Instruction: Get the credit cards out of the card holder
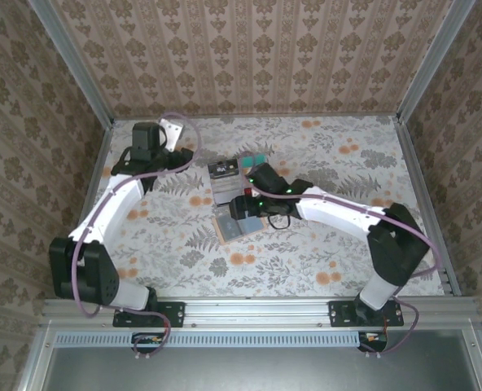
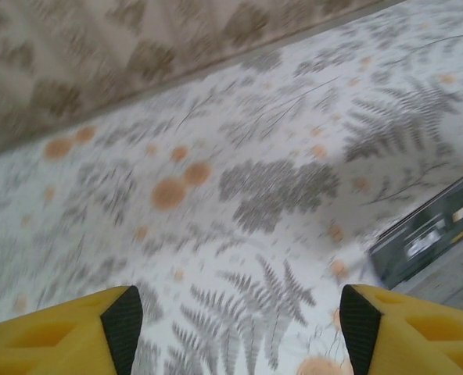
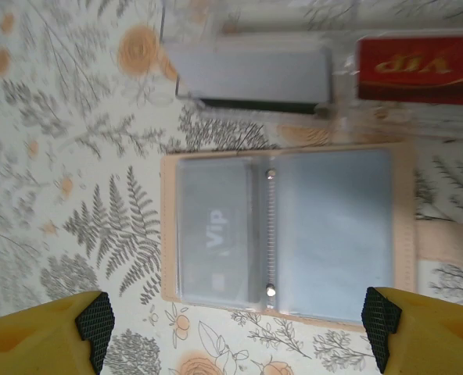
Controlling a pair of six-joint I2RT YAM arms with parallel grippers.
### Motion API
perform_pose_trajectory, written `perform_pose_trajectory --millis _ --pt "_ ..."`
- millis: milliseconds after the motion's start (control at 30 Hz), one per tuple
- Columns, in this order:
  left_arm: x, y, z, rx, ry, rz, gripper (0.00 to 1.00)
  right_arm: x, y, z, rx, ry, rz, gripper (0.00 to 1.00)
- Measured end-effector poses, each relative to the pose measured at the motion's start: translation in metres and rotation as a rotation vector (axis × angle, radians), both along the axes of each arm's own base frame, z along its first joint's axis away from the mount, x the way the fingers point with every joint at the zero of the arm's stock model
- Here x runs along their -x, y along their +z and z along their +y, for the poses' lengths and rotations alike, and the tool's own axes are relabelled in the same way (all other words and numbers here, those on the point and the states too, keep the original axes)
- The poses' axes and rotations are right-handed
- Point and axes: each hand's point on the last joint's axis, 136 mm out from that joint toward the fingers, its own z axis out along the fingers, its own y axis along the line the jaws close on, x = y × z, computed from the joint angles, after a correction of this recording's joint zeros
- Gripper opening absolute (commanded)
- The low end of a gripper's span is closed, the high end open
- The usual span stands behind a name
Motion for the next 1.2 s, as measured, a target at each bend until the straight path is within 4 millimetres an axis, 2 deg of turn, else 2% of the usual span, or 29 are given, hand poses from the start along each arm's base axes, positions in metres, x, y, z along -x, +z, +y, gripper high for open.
perform_pose_trajectory --millis 67,133,300,433,533,800,1000,1200 --pt "0.011 -0.008 0.016 0.008 0.096 0.012 0.79 0.004 -0.012 0.01 0.043 0.033 0.015 0.78" --pt "0.024 -0.013 0.031 0.026 0.187 0.017 0.87 0.009 -0.025 0.018 0.082 0.058 0.033 0.74" --pt "0.052 -0.016 0.06 0.111 0.375 0.012 0.96 0.012 -0.052 0.021 0.146 0.077 0.083 0.69" --pt "0.069 -0.013 0.083 0.2 0.524 0.016 0.98 0.013 -0.066 0.018 0.192 0.076 0.116 0.67" --pt "0.08 -0.017 0.092 0.25 0.583 0.031 0.98 0.011 -0.073 0.017 0.219 0.073 0.125 0.65" --pt "0.096 -0.041 0.084 0.332 0.594 0.136 1.0 0.011 -0.087 0.004 0.303 0.058 0.145 0.63" --pt "0.099 -0.052 0.071 0.378 0.561 0.207 1.0 0.009 -0.091 -0.001 0.324 0.042 0.146 0.59" --pt "0.099 -0.06 0.064 0.429 0.537 0.267 1.0 0.005 -0.092 -0.005 0.311 0.012 0.16 0.52"
